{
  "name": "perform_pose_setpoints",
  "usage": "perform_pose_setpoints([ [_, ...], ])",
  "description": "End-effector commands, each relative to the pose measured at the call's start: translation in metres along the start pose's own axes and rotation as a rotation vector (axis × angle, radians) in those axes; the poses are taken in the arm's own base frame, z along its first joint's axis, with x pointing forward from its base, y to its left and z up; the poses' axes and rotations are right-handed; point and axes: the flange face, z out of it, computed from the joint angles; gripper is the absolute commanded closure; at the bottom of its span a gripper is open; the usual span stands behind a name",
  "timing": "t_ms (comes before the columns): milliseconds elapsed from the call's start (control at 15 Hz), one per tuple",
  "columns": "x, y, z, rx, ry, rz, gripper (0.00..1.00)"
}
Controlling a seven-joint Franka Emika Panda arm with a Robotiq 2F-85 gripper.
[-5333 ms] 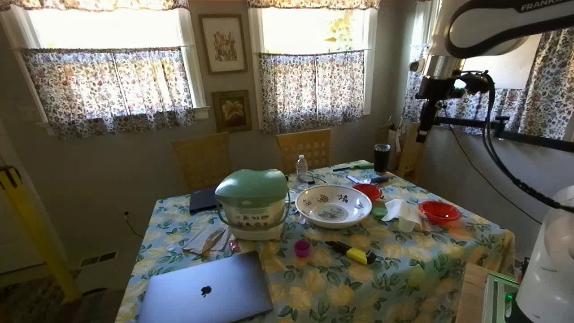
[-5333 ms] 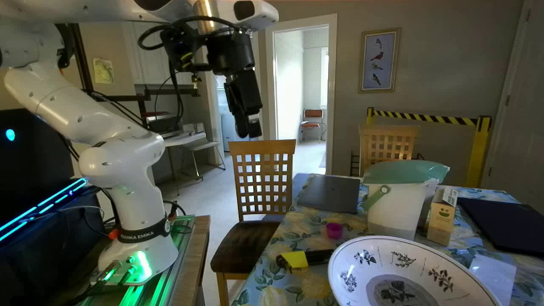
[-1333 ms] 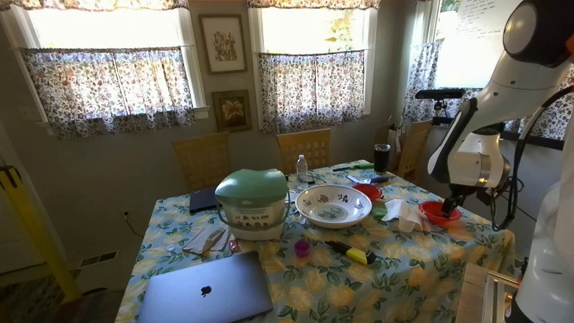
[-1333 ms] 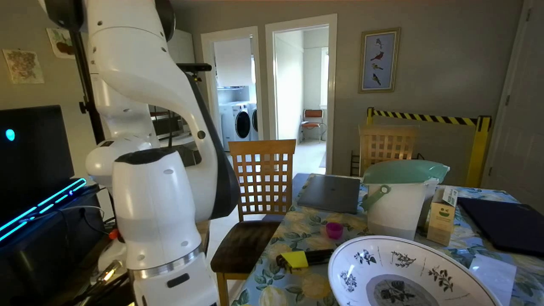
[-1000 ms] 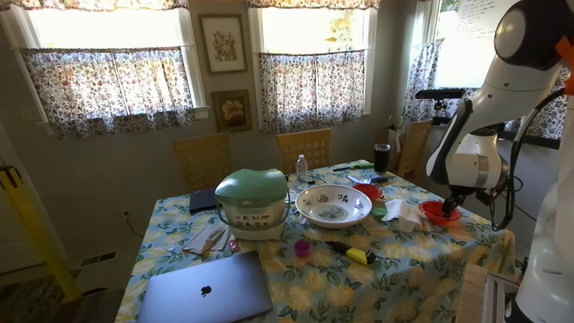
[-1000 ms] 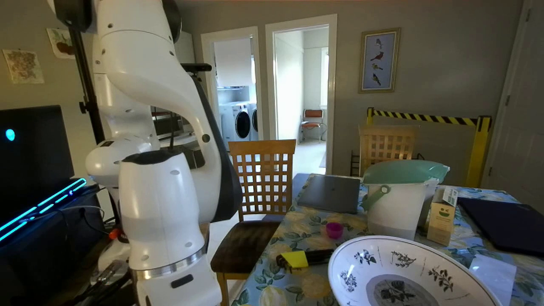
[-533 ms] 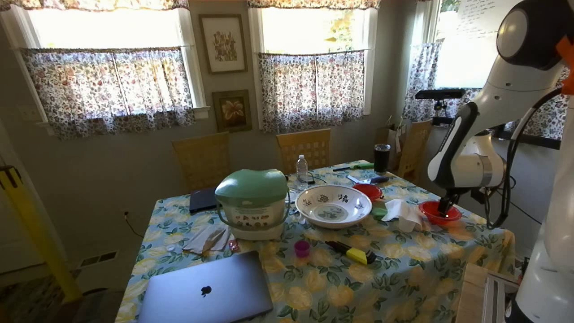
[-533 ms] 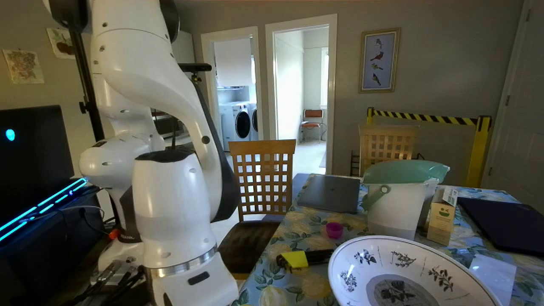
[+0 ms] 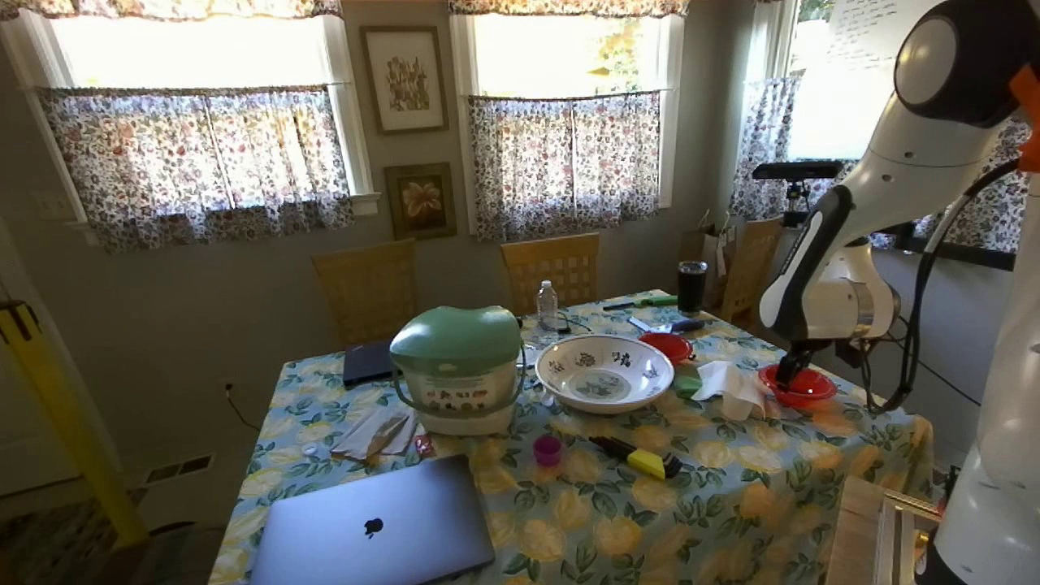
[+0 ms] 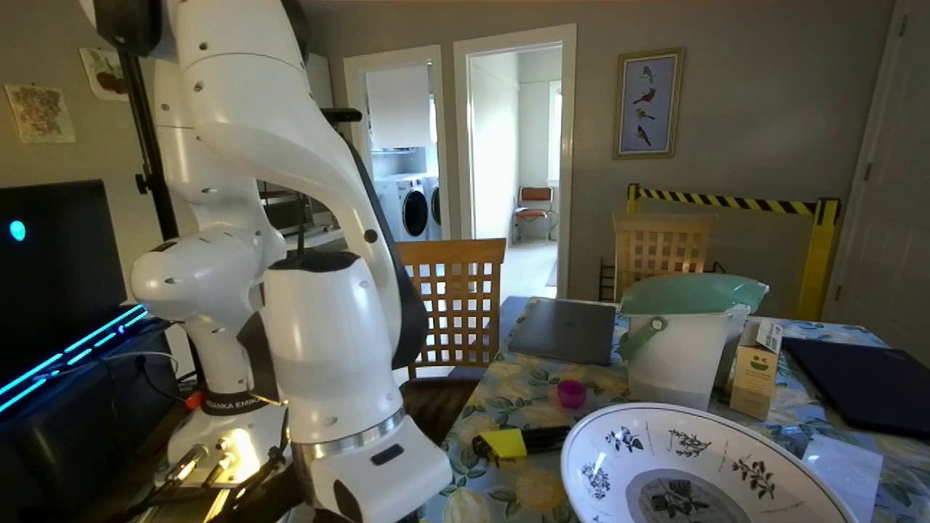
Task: Stack the orange bowls
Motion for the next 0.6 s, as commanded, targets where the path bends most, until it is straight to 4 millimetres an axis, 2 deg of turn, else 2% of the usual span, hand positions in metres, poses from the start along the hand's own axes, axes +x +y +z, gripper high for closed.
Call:
perform_pose_setpoints([
  [0,0.001,-0.002,0.011,-0.011,-0.008,-0.021,0.0],
  [267,-0.005,-0.005,0.034,0.003,-0.048,-0.018,0.0],
  [533,-0.007,0.003,0.063,0.004,-0.056,-0.002,0.0],
])
